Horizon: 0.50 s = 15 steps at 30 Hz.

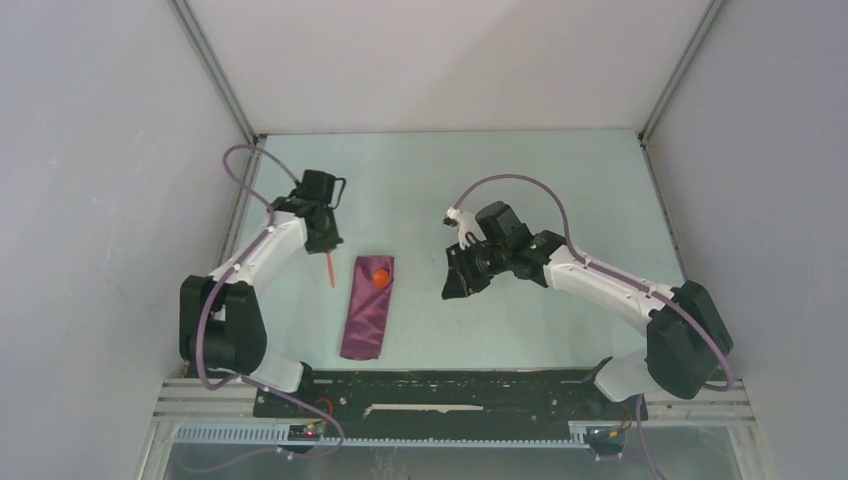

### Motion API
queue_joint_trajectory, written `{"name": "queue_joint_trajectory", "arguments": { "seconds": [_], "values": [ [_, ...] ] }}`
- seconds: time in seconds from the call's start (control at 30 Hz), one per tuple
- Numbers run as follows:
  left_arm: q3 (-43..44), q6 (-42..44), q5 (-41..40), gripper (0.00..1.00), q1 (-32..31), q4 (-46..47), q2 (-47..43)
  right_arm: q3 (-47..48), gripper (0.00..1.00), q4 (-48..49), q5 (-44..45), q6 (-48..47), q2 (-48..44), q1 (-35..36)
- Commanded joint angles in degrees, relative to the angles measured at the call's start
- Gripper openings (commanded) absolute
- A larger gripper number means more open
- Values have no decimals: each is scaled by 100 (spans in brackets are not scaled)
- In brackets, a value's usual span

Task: Fold the napkin into a case and place the utensils inside
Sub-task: Pick up the knife from the corner of the board, then insert the knife into the folded napkin.

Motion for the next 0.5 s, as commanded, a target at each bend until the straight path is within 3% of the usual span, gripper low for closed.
{"name": "queue_joint_trajectory", "arguments": {
  "seconds": [0.0,0.23,0.47],
  "values": [
    [297,-568,-86,0,-698,354,137,-71,37,199,193,220,-202,123],
    [215,-761,25,0,-1307,295,229,-286,45,233,384,521,-484,-88],
    [213,-869,-7,0,-1841,199,507,-371,60,55,763,536,-827,-420]
  ]
}}
